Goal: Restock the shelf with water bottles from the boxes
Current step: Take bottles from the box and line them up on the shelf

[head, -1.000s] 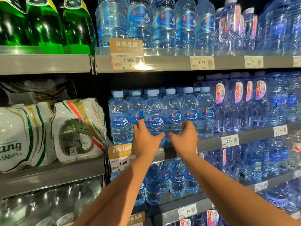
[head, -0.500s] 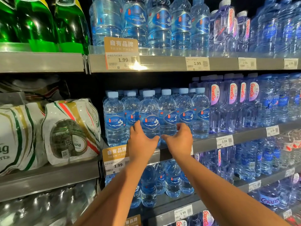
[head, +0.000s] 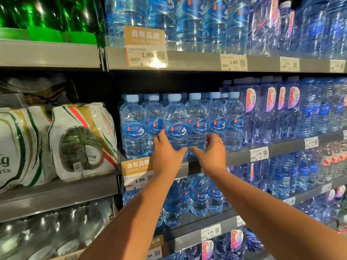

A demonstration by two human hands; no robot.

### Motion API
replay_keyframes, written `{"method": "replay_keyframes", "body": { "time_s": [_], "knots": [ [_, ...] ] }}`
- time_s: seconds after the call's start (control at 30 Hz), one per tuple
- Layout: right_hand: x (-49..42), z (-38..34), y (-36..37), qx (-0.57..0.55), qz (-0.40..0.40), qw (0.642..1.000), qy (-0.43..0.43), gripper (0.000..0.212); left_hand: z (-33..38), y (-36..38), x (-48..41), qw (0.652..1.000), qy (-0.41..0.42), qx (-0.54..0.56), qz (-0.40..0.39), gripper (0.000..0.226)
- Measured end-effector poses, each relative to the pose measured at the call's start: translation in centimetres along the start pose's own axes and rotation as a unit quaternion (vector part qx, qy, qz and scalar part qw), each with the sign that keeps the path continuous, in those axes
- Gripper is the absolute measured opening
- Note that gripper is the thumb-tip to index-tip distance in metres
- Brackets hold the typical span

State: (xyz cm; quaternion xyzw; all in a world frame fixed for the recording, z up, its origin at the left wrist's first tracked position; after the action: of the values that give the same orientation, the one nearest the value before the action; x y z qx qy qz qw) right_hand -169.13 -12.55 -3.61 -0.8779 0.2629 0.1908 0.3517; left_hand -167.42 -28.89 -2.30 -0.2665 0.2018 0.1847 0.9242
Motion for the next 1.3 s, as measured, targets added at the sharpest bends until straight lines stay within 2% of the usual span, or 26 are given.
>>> {"method": "replay_keyframes", "body": {
  "time_s": [0.2, 0.3, 0.43, 0.53, 0.63, 0.83, 0.93, 1.13, 1.3],
  "knots": [
    [0.0, 0.4, -2.0, 0.040, -0.007, 0.999, -0.026, 0.028, 0.9, -0.3, 1.2, 0.996, -0.023, -0.059, -0.060, 0.087],
    [0.2, 0.4, -3.2, 0.132, -0.067, 0.986, -0.081, 0.022, 1.7, -0.8, 2.7, 0.992, -0.008, -0.105, -0.064, 0.076],
    [1.1, 0.6, -4.7, 0.302, -0.183, 0.919, -0.178, 0.028, 3.7, -0.6, 5.5, 0.966, 0.015, -0.243, -0.080, 0.053],
    [2.0, 2.2, -5.9, 0.374, -0.248, 0.869, -0.209, 0.024, 5.0, 0.5, 8.0, 0.929, -0.020, -0.350, -0.121, 0.035],
    [3.0, 4.3, -7.5, 0.392, -0.273, 0.845, -0.239, 0.025, 6.3, 2.3, 10.8, 0.902, -0.032, -0.405, -0.149, 0.040],
    [4.8, 8.5, -11.7, 0.377, -0.297, 0.840, -0.253, 0.037, 9.4, 6.1, 15.7, 0.880, -0.051, -0.443, -0.163, 0.052],
    [6.0, 10.5, -13.6, 0.375, -0.310, 0.836, -0.254, 0.033, 10.6, 8.1, 18.5, 0.881, -0.076, -0.429, -0.185, 0.045],
    [8.0, 13.1, -17.3, 0.385, -0.325, 0.830, -0.239, 0.015, 12.2, 10.8, 22.4, 0.877, -0.055, -0.430, -0.209, 0.042],
    [10.0, 14.4, -19.4, 0.383, -0.315, 0.841, -0.218, 0.029, 12.6, 11.5, 25.0, 0.875, -0.036, -0.427, -0.226, 0.035]
  ]
}}
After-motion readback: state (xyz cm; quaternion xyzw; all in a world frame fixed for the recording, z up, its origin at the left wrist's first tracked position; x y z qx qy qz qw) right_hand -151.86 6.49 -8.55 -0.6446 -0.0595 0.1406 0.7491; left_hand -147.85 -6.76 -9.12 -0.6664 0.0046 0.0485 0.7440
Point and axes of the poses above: each hand's wrist, its own x-axis away from the middle knuckle, its own y-axis out of the palm, z = x × y, the point moved 7 cm from there along -x, towards the middle knuckle, and after that the axes turned 11 degrees about x, right-handed, at the moved point
